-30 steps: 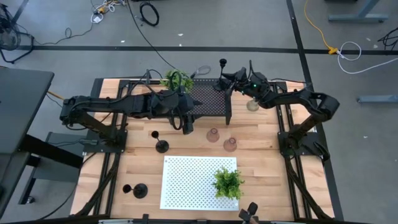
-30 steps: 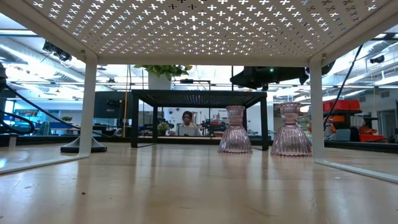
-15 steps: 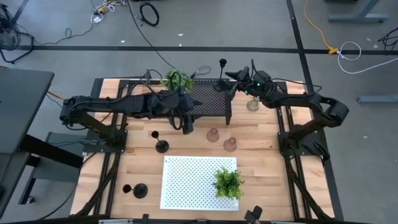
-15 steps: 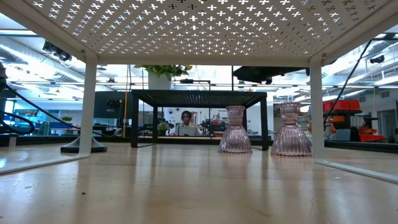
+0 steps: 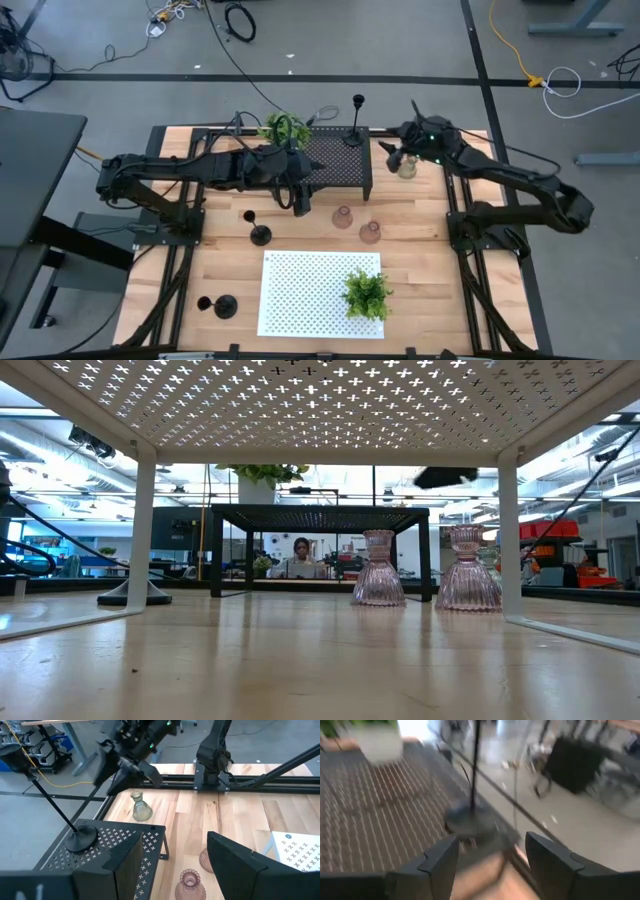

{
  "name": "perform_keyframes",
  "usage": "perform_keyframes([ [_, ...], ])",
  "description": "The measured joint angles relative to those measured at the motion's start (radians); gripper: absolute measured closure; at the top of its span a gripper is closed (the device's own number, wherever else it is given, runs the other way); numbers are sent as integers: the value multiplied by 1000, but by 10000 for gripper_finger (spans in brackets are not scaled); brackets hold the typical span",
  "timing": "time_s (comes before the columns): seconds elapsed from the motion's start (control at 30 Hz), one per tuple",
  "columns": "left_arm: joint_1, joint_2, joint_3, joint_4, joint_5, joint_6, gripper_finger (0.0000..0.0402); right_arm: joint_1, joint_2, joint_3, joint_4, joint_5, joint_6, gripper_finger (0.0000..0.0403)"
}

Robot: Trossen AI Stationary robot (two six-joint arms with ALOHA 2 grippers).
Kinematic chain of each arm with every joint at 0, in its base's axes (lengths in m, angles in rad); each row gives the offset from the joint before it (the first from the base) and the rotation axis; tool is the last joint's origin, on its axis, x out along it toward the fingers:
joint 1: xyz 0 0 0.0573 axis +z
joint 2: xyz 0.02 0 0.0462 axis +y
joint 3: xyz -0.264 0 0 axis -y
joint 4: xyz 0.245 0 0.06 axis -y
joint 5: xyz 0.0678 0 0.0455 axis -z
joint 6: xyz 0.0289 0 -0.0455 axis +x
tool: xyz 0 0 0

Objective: Pick & Place candle stick holders
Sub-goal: Put the small green glass candle holder on the white shelf

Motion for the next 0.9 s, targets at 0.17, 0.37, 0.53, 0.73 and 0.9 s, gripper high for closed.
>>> perform_keyframes([
  [0.17, 0, 0, 0, 0, 0, 0, 179, 0, -83, 0, -206, 67, -8, 166],
  [0.37, 0, 0, 0, 1, 0, 2, 179, 0, -117, -4, -432, 163, 35, 154],
  [0.53, 0, 0, 0, 1, 0, 5, 179, 0, -117, -36, -430, 208, 95, 146],
  [0.73, 0, 0, 0, 1, 0, 6, 179, -1, -117, -64, -495, 330, 223, 147],
  [0.9, 0, 0, 0, 2, 0, 10, 179, 0, -117, -121, -468, 315, 272, 142],
])
